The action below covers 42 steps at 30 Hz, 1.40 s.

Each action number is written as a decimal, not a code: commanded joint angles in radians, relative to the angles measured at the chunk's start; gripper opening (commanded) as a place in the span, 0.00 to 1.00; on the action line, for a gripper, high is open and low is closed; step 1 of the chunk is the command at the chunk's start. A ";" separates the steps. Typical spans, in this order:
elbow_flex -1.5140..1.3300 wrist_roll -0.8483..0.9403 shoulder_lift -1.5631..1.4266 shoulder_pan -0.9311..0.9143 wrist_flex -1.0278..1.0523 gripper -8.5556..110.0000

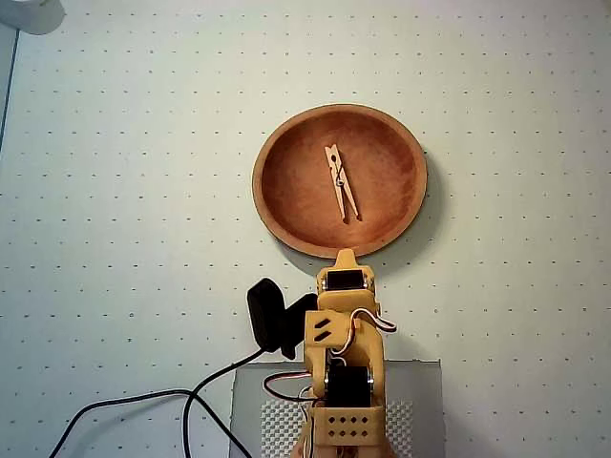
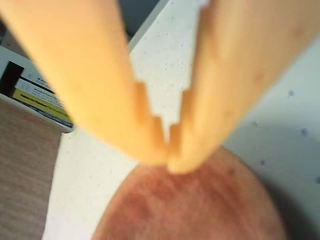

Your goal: Grasp a clothespin and put it in the bowl.

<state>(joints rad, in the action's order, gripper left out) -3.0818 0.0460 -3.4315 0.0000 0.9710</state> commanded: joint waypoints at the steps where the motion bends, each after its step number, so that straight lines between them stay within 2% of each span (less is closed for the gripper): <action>1: -0.012 -0.011 -0.012 -0.005 -0.023 0.04; 42: -0.035 -0.011 -0.008 -0.005 0.037 0.04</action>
<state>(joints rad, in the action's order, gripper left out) -3.1416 0.0368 -3.4315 0.0015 1.0063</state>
